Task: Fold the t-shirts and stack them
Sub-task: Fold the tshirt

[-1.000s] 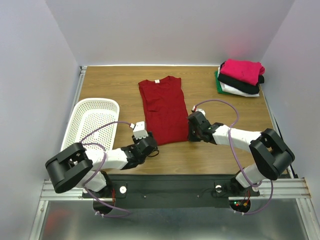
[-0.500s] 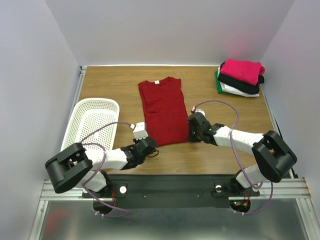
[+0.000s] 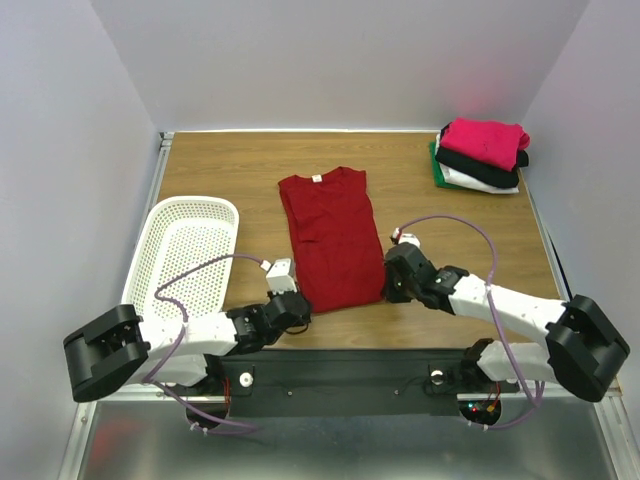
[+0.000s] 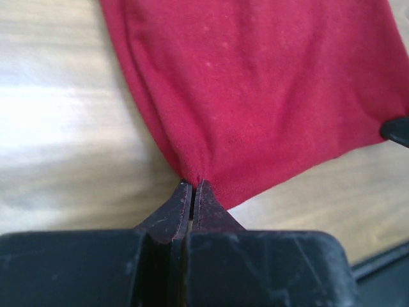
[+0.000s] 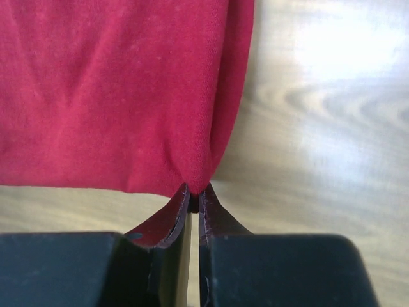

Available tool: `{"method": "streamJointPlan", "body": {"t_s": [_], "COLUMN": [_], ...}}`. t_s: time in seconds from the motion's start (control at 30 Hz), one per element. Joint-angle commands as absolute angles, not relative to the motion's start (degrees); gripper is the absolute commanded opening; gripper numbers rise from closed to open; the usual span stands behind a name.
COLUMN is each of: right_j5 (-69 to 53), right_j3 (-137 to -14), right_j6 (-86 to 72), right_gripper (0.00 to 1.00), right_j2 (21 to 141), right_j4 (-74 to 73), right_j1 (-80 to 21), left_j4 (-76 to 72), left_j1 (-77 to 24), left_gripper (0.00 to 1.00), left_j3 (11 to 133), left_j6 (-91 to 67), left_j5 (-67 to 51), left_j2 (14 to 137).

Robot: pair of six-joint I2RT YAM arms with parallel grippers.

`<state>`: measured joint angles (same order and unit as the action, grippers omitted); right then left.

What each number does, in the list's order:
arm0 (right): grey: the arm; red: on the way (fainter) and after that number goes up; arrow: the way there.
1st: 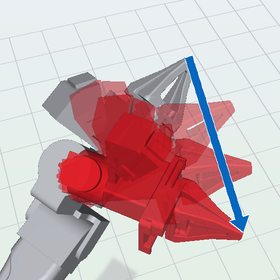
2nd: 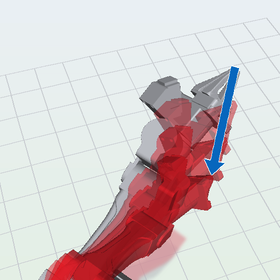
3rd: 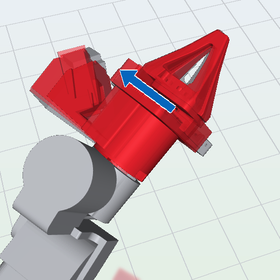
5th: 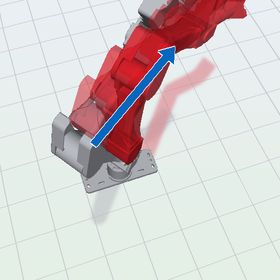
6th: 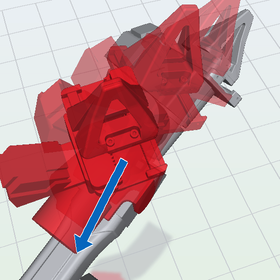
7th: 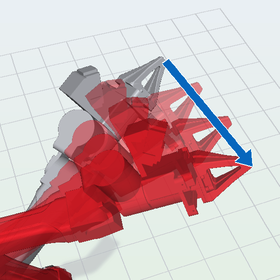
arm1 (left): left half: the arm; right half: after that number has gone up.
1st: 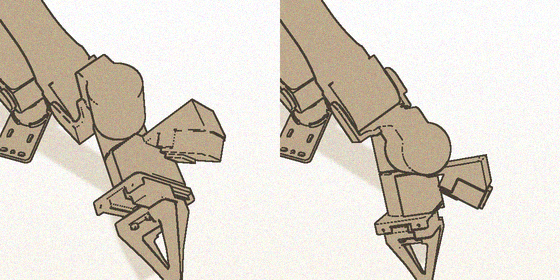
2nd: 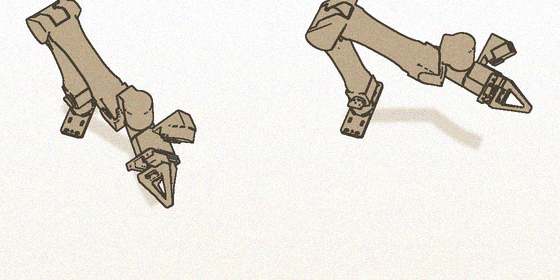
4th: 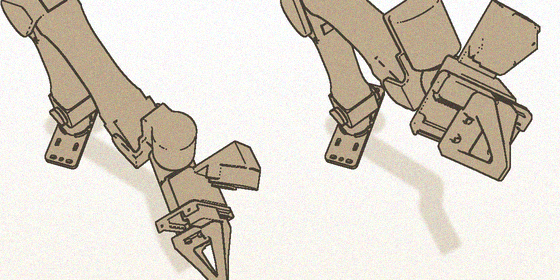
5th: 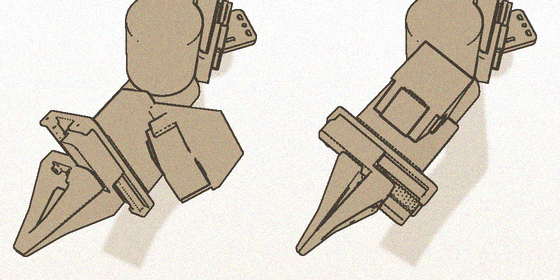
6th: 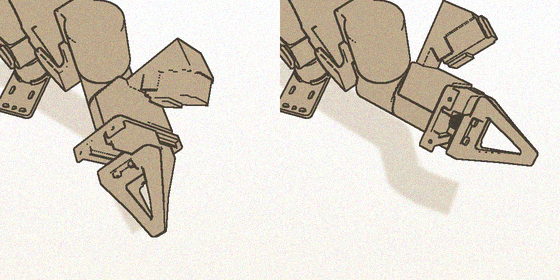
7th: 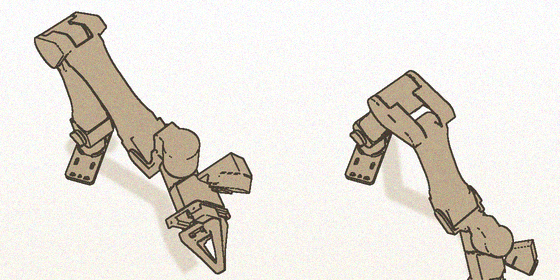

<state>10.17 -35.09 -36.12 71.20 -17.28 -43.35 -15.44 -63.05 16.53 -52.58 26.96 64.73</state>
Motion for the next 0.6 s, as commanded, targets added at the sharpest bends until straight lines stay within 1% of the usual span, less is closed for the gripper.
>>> {"method": "streamJointPlan", "body": {"t_s": [0.0, 0.1, 0.27, 0.37, 0.57], "right_j5": [11.34, 11.78, 13.79, 16.95, 23.11], "right_j3": [-33.58, -32.70, -35.32, -39.79, -48.42], "right_j6": [-39.02, -40.08, -38.59, -36.48, -32.53], "right_gripper": [0.00, 0.00, 0.00, 0.00, 0.00], "right_j2": [66.63, 63.03, 59.33, 59.41, 63.19], "right_j4": [-20.82, -21.97, -22.41, -22.50, -22.50], "right_j1": [-45.88, -46.76, -47.02, -47.02, -47.02], "left_j4": [-14.07, -13.54, -12.66, -11.52, -12.04], "left_j1": [-66.97, -69.77, -70.14, -69.79, -65.49], "left_gripper": [0.00, 0.00, 0.00, 0.00, 0.00], "left_j3": [14.59, 14.41, 17.39, 21.08, 26.19], "left_j6": [-57.29, -59.59, -57.05, -51.44, -42.73], "left_j5": [27.42, 28.39, 31.81, 35.41, 36.12], "left_j2": [62.23, 60.47, 58.71, 57.05, 53.62]}}
